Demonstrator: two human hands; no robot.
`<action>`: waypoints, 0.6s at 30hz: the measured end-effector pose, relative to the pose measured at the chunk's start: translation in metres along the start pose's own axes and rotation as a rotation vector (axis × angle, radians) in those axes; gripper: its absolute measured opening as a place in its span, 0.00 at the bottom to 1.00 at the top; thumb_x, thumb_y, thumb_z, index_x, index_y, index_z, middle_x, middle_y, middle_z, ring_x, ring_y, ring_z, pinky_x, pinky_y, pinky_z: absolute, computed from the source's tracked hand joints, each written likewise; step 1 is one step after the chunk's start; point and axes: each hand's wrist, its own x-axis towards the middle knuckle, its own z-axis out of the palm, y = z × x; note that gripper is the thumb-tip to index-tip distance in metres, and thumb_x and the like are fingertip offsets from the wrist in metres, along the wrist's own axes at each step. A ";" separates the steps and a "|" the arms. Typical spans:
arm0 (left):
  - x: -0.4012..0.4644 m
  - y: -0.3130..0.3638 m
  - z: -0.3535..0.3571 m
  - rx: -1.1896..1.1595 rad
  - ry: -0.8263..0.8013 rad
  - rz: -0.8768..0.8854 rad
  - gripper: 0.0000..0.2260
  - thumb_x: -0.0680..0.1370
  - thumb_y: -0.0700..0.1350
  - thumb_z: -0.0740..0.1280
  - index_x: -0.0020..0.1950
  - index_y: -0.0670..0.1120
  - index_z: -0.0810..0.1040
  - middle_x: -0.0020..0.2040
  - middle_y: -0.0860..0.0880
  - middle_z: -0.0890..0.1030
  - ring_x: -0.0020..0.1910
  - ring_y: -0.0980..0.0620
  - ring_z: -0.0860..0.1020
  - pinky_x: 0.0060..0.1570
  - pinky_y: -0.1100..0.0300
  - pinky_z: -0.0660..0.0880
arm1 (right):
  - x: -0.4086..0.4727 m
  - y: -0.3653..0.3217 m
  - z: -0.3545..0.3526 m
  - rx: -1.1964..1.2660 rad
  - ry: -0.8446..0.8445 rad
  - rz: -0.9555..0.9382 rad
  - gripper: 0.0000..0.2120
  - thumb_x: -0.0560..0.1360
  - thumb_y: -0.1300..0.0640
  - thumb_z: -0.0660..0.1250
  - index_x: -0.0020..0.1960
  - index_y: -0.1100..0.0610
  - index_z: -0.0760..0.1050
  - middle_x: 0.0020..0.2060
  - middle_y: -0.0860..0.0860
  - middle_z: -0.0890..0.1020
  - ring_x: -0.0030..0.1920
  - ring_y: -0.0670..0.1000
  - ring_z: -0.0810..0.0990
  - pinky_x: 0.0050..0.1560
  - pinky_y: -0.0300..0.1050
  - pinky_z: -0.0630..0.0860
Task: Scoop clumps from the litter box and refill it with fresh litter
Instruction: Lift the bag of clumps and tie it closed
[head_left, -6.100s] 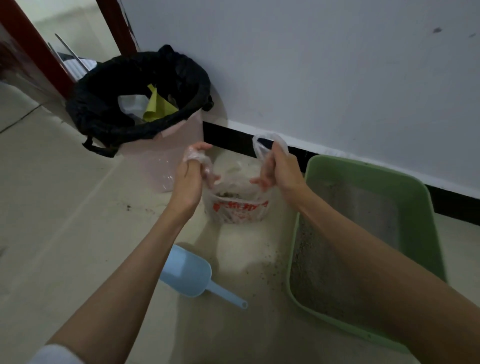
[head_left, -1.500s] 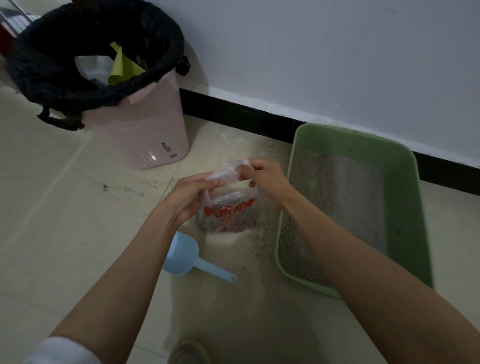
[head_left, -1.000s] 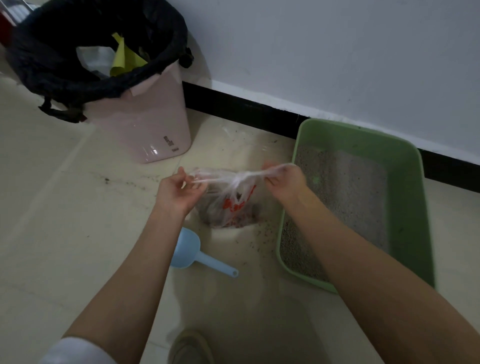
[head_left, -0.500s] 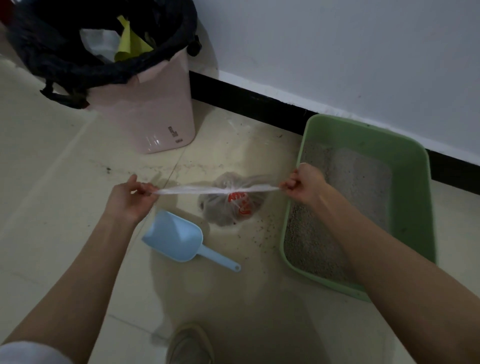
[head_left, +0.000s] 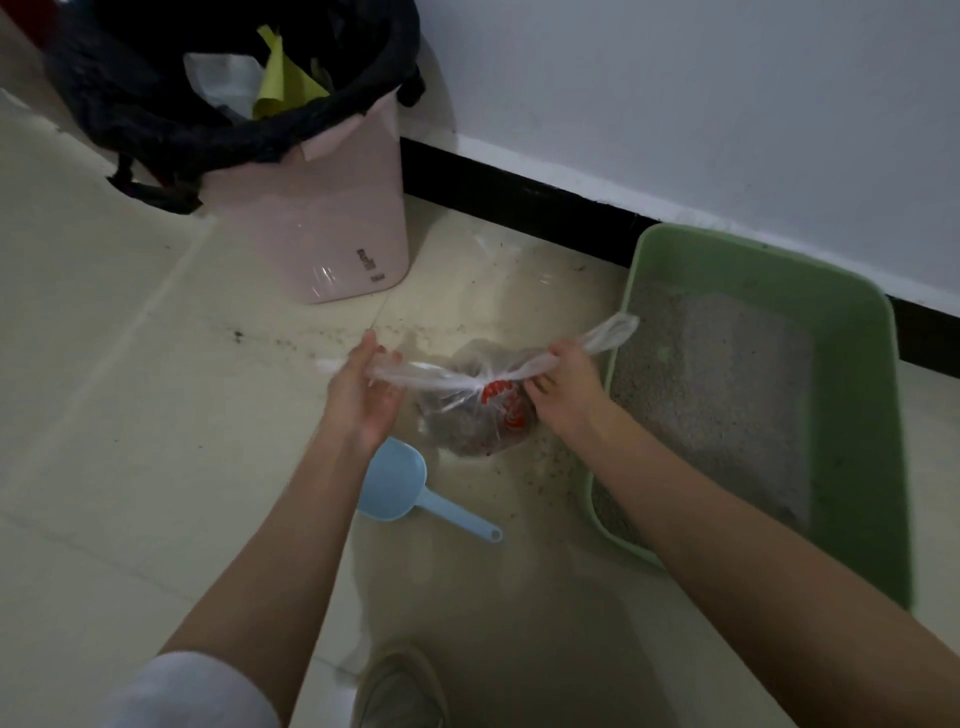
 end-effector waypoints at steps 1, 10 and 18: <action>-0.001 -0.008 0.004 0.084 -0.006 -0.005 0.05 0.79 0.43 0.62 0.44 0.44 0.72 0.42 0.49 0.75 0.41 0.52 0.76 0.43 0.59 0.78 | 0.000 0.005 0.001 -0.169 0.033 -0.022 0.05 0.80 0.59 0.56 0.53 0.60 0.69 0.43 0.53 0.76 0.48 0.52 0.76 0.54 0.45 0.73; -0.020 -0.032 0.050 0.377 0.029 0.169 0.17 0.84 0.47 0.48 0.37 0.46 0.64 0.21 0.55 0.61 0.20 0.56 0.59 0.29 0.63 0.66 | 0.004 0.004 0.002 -0.632 0.017 -0.454 0.16 0.81 0.55 0.53 0.37 0.56 0.72 0.44 0.52 0.78 0.49 0.52 0.77 0.57 0.50 0.74; -0.048 -0.003 0.074 1.205 -0.137 0.498 0.20 0.83 0.49 0.51 0.36 0.41 0.71 0.30 0.50 0.70 0.31 0.53 0.69 0.35 0.72 0.66 | 0.002 0.005 0.011 -1.082 -0.141 -0.559 0.15 0.82 0.58 0.51 0.52 0.61 0.75 0.45 0.50 0.78 0.45 0.47 0.75 0.46 0.39 0.69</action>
